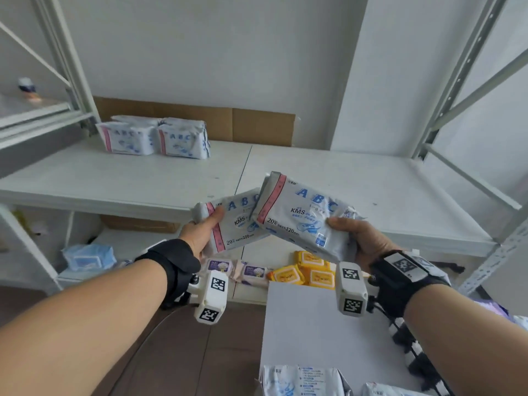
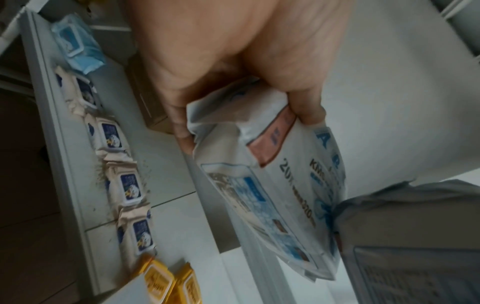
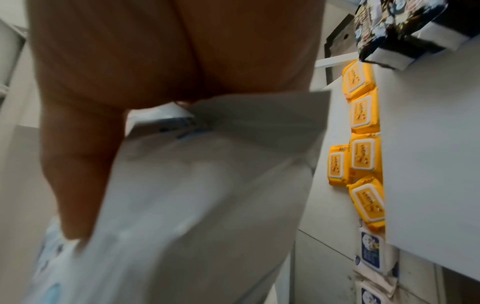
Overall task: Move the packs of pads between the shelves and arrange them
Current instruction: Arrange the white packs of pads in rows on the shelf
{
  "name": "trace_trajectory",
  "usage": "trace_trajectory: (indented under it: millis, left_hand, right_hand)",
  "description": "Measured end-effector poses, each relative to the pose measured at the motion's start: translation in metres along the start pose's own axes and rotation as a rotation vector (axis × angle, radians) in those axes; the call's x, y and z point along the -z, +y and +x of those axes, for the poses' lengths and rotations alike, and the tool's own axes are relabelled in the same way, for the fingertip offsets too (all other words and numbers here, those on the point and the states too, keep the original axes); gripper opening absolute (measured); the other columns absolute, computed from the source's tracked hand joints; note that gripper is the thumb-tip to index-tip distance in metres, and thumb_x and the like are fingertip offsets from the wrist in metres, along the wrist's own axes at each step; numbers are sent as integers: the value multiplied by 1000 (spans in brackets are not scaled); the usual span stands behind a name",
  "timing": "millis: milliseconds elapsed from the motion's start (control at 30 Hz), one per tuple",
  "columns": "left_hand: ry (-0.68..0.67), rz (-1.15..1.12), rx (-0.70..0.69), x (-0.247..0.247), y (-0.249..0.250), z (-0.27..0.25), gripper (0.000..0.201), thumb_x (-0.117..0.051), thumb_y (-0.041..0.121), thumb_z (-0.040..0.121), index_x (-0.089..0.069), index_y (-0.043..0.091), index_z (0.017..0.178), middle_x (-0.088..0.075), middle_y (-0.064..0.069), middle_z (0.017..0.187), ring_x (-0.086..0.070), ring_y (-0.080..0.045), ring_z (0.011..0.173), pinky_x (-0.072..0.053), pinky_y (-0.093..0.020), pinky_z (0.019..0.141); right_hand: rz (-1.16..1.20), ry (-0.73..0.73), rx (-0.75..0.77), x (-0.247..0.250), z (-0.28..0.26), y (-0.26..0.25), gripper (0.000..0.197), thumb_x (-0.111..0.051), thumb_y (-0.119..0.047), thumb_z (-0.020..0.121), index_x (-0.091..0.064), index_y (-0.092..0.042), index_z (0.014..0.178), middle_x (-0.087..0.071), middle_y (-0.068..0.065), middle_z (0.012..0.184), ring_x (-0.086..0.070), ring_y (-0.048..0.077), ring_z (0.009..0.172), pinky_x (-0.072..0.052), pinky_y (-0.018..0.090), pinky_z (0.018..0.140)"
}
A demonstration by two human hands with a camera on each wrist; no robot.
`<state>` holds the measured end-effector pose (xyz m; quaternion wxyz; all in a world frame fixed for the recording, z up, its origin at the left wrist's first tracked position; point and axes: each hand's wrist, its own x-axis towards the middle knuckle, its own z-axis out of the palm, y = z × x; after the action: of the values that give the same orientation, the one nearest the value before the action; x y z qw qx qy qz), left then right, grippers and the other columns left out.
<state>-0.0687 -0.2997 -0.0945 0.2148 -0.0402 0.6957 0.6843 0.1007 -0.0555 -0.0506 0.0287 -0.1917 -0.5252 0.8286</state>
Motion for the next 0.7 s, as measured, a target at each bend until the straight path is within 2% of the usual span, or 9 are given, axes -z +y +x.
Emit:
trace_trajectory:
  millis: [100,200,400,467,533,600,700]
  left_hand:
    - [9,-16,-26,30,14,9,69,-69,52,75,-56,5,123,-66,-15,117,-62,-32,108,-46,-46,101]
    - [13,-29,-47,69,30,25,66,-69,51,76,-58,4,122,-67,-15,115,-63,-31,107,-47,-45,101]
    - [-7,-19,-66,156,59,71,68,-70,51,76,-56,4,123,-66,-17,115,-63,-33,107,-47,-49,99]
    - [-8,4,-85,183,69,87,66,-70,51,76,-57,5,122,-67,-15,114,-64,-31,105,-49,-42,96]
    - [-7,6,-96,206,79,101,64,-70,50,76,-57,6,121,-68,-14,113,-64,-28,99,-49,-34,85]
    - [-12,-4,-92,226,89,115,61,-71,49,76,-58,8,120,-68,-12,112,-64,-27,96,-48,-33,81]
    - [-6,-17,-103,253,102,140,61,-73,47,74,-59,8,118,-69,-12,110,-65,-28,98,-48,-33,81]
  right_hand:
    - [-5,7,23,-34,7,-2,60,-61,-9,72,-51,2,130,-61,24,122,-67,32,89,-54,43,85]
    - [3,12,59,-76,23,2,59,-62,-10,71,-52,0,129,-68,21,109,-71,29,80,-59,40,73]
    - [19,43,71,-162,66,24,59,-63,-9,72,-50,-2,129,-71,19,102,-72,29,77,-60,38,63]
    - [6,54,80,-187,82,29,56,-64,-9,71,-52,-3,126,-72,18,100,-73,29,77,-60,37,60]
    - [-3,55,87,-211,98,33,46,-64,-7,71,-57,-5,117,-74,16,96,-73,29,76,-59,36,56]
    - [-3,56,92,-234,113,35,37,-63,-6,71,-60,-7,108,-75,14,92,-73,28,75,-58,35,55]
    - [-43,72,86,-264,136,35,46,-65,-5,69,-59,-4,114,-72,17,100,-73,29,78,-59,38,58]
